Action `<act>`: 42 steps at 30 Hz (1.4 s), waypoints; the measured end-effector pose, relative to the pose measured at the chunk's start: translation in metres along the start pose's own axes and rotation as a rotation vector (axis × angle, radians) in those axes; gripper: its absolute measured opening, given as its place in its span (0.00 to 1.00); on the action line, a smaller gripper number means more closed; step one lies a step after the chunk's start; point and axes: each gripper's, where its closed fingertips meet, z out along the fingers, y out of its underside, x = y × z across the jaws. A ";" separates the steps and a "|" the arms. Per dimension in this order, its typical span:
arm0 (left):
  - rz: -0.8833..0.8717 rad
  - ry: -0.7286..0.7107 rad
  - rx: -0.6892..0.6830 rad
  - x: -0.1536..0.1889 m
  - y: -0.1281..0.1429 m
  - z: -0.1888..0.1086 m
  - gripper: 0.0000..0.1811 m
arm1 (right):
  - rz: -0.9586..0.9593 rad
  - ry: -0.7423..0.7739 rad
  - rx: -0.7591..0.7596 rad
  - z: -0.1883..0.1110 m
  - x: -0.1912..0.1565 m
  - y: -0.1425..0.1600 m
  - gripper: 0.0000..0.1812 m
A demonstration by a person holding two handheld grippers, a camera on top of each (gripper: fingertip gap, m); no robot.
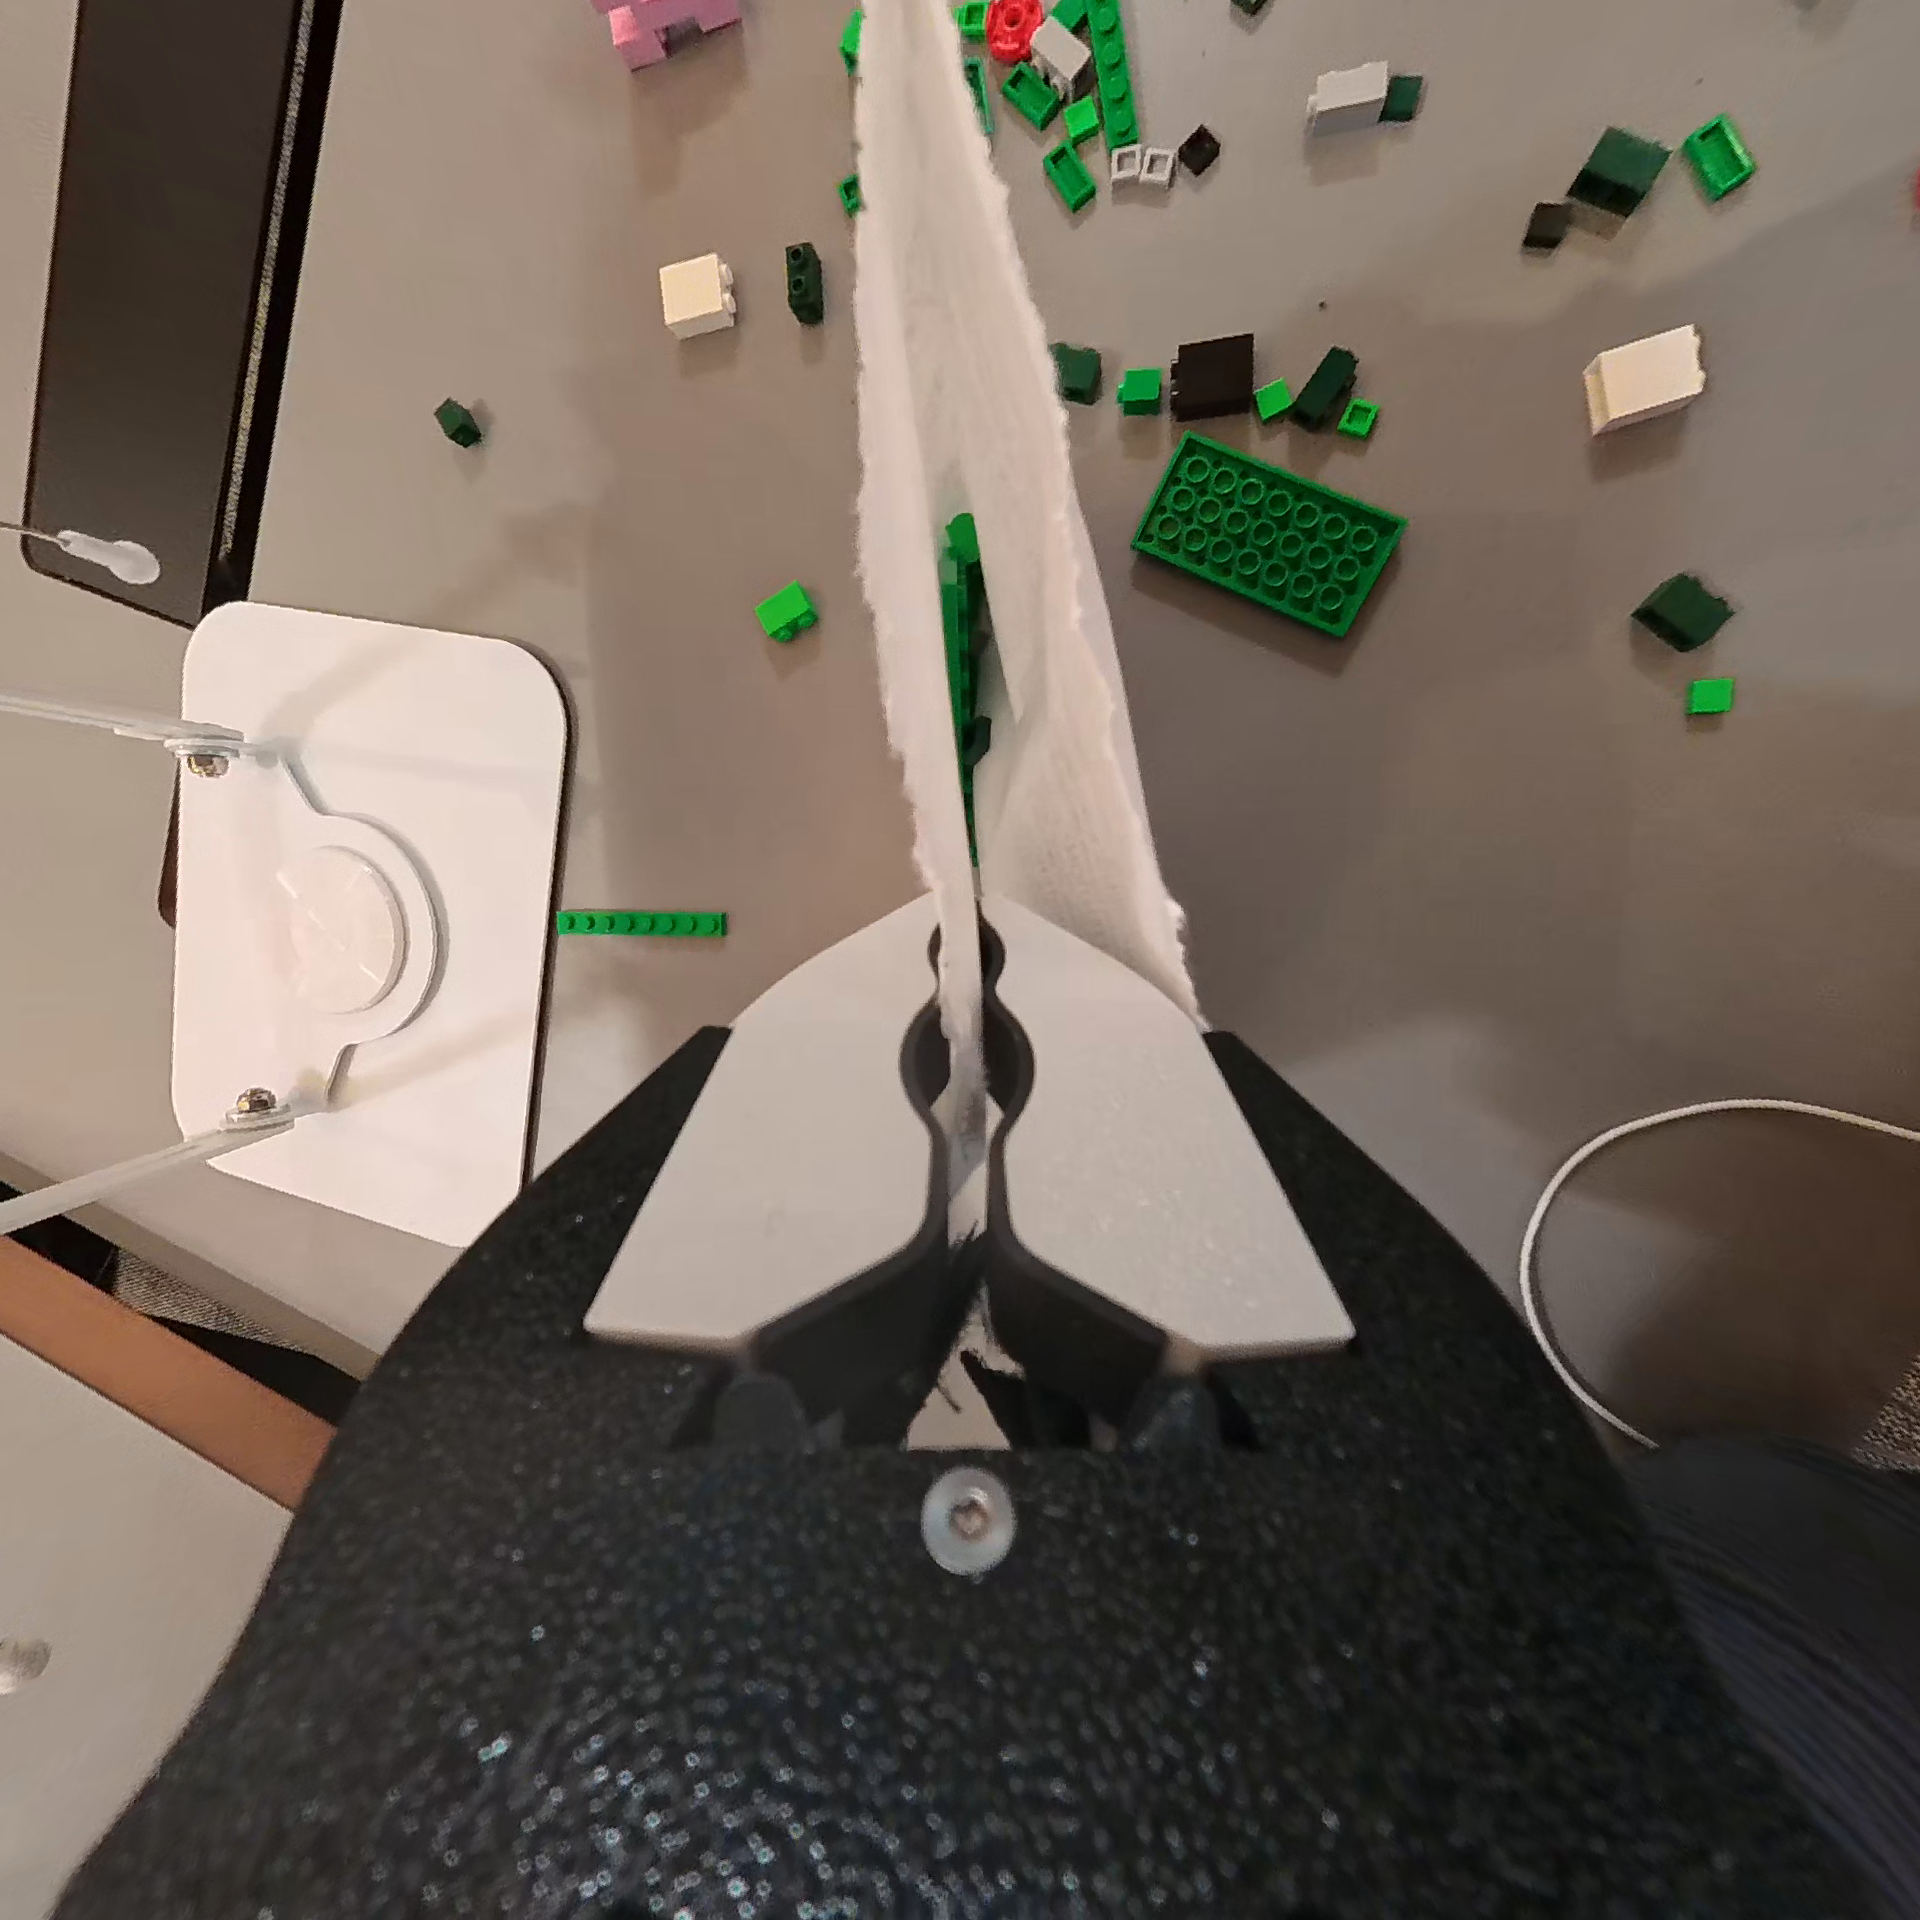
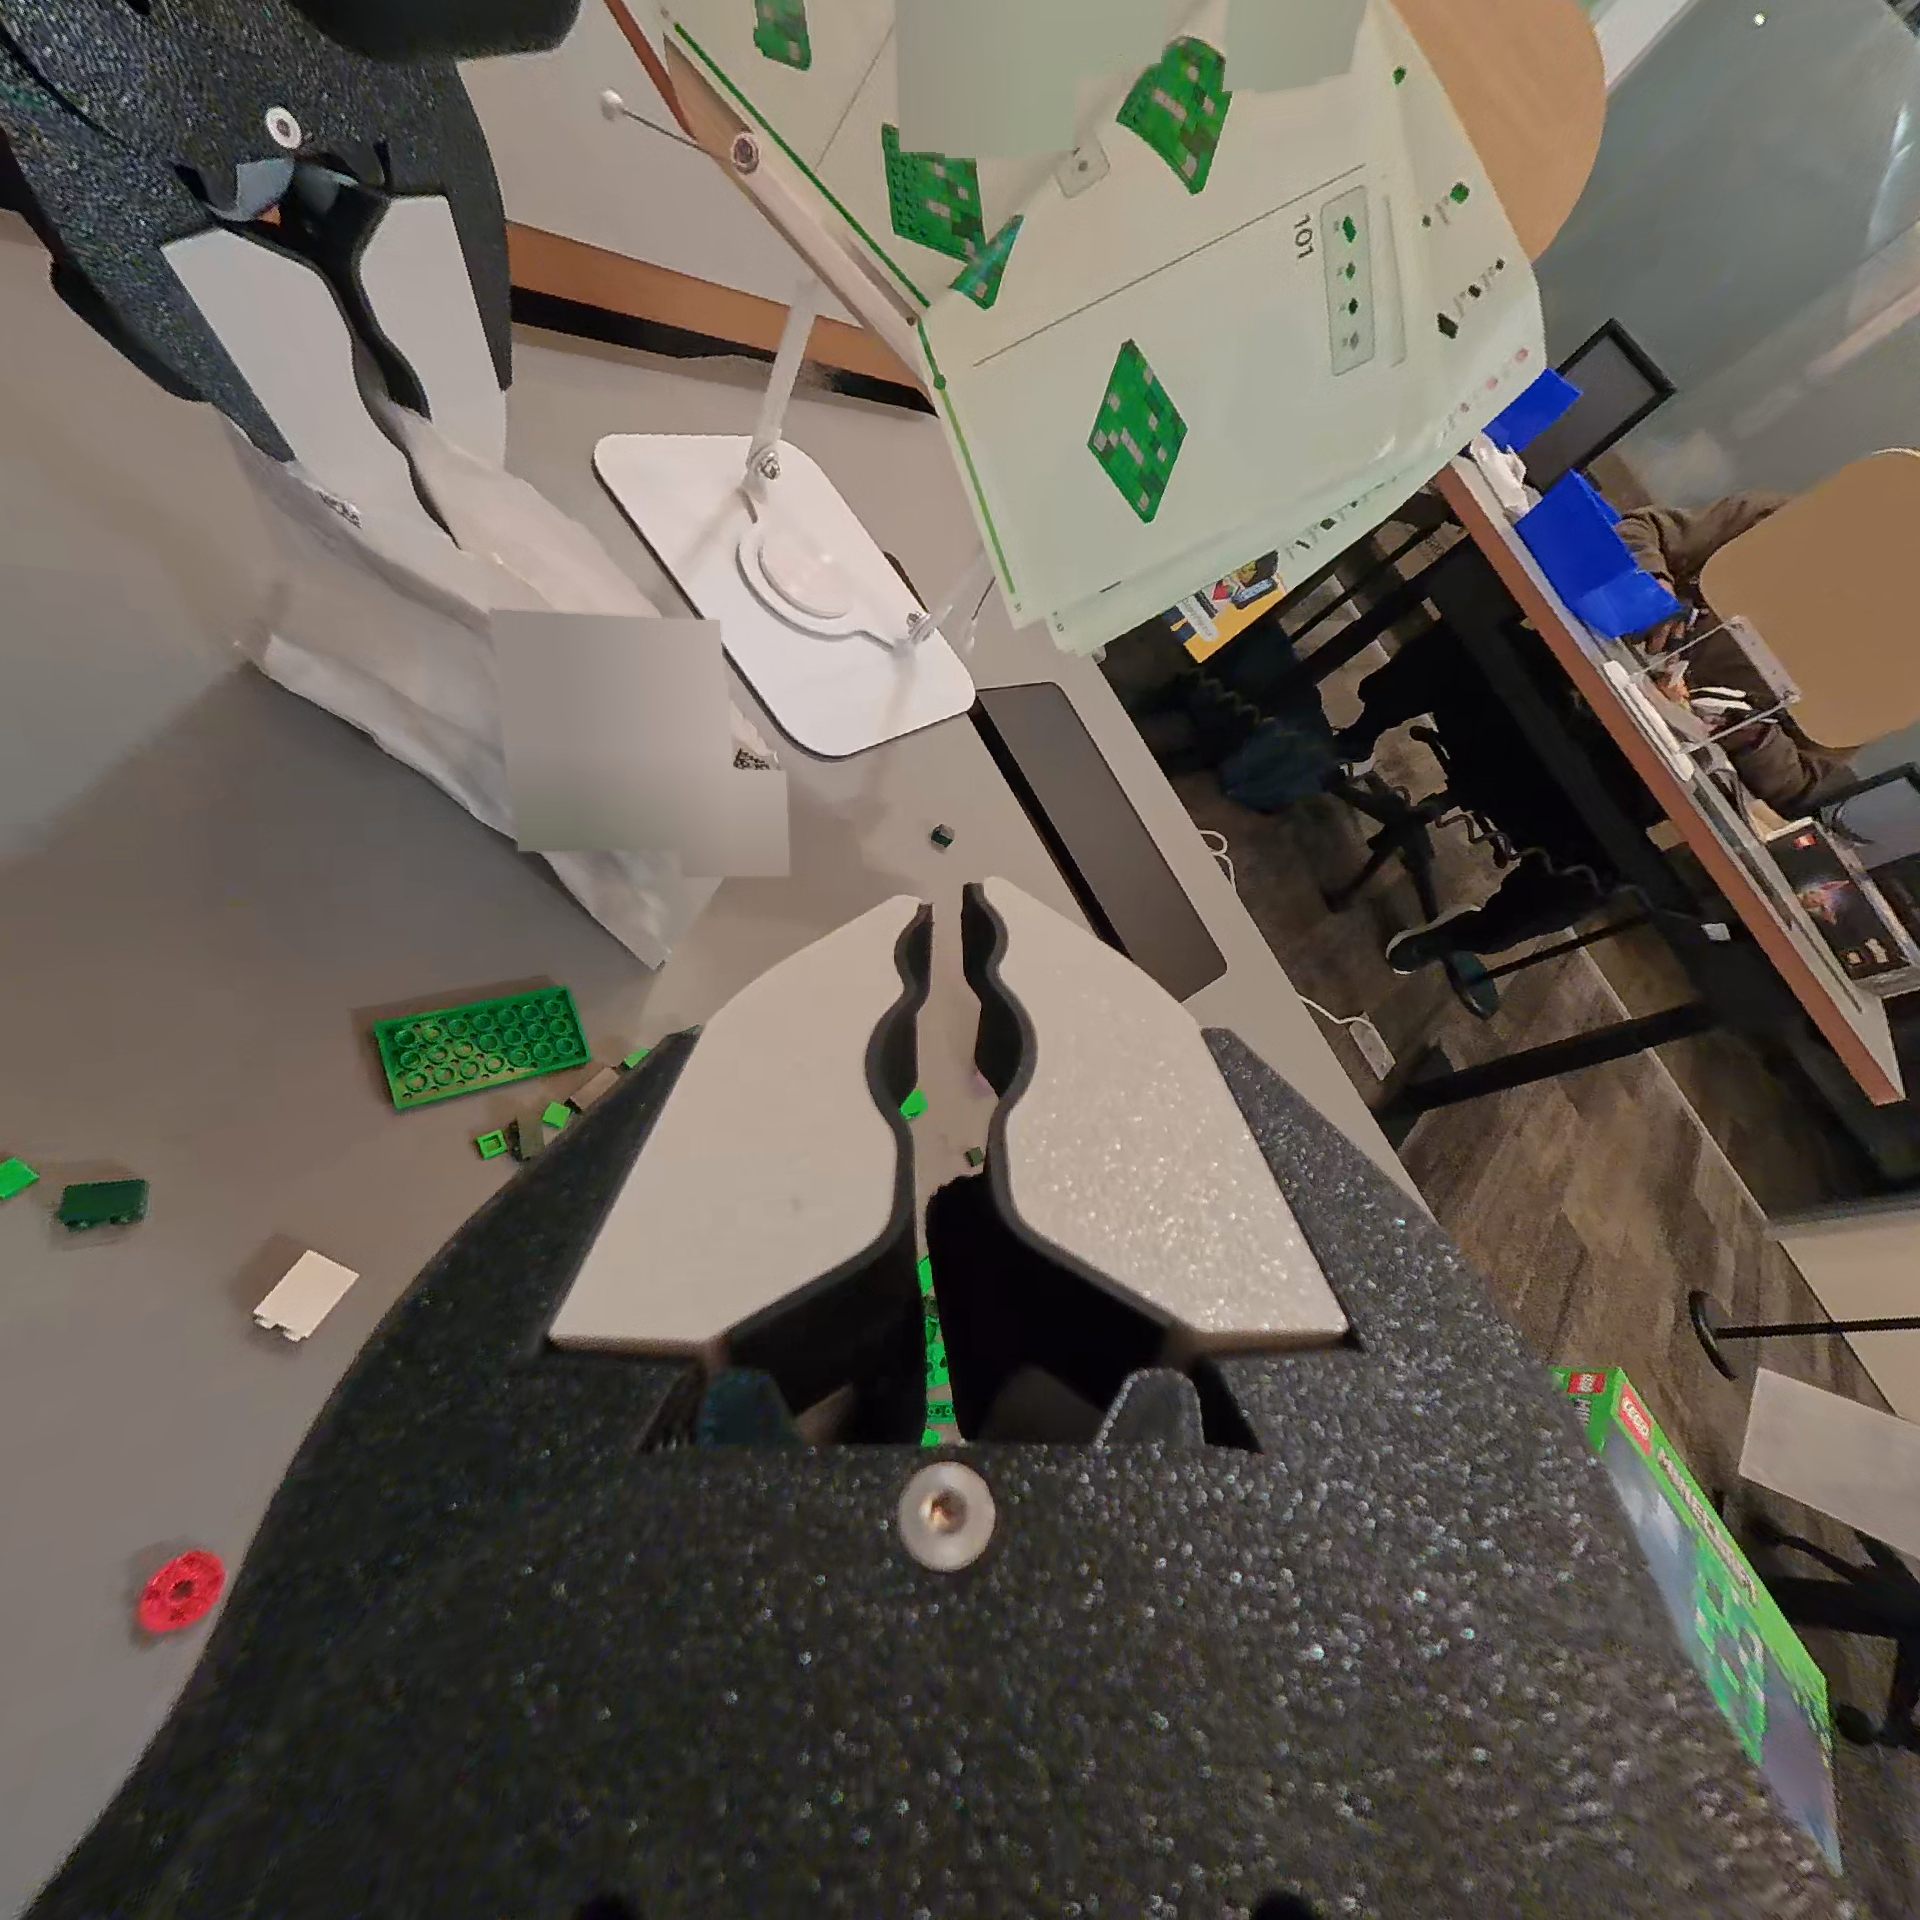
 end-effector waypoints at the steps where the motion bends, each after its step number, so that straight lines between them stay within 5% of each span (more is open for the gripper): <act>1: 0.000 0.000 0.000 0.000 0.000 0.000 0.00 | -0.001 -0.004 -0.004 0.001 -0.001 0.001 0.03; 21: -0.001 0.005 0.000 0.000 0.001 0.000 0.00 | 0.046 -0.102 -0.036 0.002 -0.009 0.022 0.07; 31: 0.005 0.009 0.002 0.001 0.001 0.000 0.00 | 0.246 -0.300 -0.196 0.004 -0.053 0.130 0.18; 42: 0.006 0.007 -0.009 0.001 0.001 0.002 0.00 | 0.319 -0.232 -0.260 0.037 -0.046 0.179 0.14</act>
